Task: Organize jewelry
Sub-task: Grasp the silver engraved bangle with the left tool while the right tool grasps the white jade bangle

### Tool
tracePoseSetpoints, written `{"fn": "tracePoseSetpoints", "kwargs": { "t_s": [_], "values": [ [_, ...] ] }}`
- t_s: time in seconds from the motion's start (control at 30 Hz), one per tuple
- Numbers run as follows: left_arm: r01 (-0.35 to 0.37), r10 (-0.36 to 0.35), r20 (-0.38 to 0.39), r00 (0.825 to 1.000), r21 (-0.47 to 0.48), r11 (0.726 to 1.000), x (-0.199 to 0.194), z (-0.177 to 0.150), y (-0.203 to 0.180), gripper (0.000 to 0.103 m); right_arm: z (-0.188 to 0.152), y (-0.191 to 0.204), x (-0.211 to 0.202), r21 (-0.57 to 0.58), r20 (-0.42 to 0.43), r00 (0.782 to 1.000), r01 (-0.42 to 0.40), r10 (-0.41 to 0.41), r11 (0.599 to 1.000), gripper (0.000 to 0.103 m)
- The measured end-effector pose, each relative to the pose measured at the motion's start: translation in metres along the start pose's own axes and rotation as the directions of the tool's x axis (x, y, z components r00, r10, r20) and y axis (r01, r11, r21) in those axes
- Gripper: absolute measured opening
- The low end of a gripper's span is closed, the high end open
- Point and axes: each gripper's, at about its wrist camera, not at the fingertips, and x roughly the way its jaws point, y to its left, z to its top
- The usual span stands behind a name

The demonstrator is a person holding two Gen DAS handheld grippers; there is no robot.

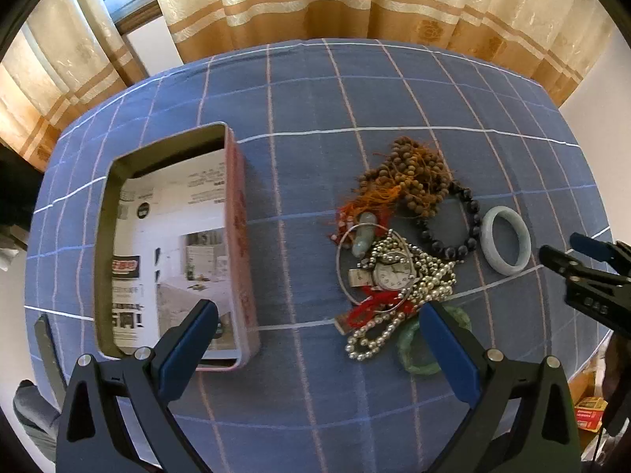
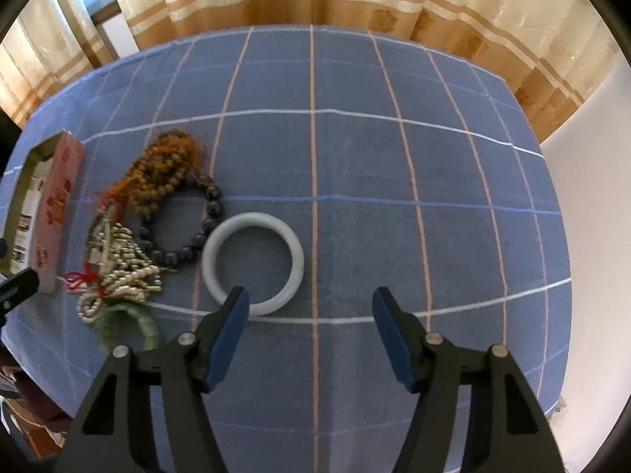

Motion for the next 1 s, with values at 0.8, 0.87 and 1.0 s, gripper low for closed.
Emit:
{"fn": "tracePoseSetpoints", "kwargs": {
  "t_s": [0.8,0.87,1.0],
  "values": [
    [0.094,-0.095,-0.078,0.992,-0.024,0.995,0.066,0.033,-0.041,0.012,0.015,0.001,0.042,-0.11,-0.013,0.999,-0.05,0.049,0.993,0.012],
    [0.129,-0.131,-0.075,0.989,-0.036,0.991,0.062,0.032,-0.039,0.004,0.015,0.0,0.04,-0.11,-0.013,0.998,-0.063,0.061,0.992,0.012],
    [0.145,-0.147,-0.047,0.988,-0.045,0.988,0.047,0.027,-0.032,0.004,0.012,-0.005,0.034,-0.091,-0.015,0.996,-0.092,0.091,0.992,0.012]
  ]
}}
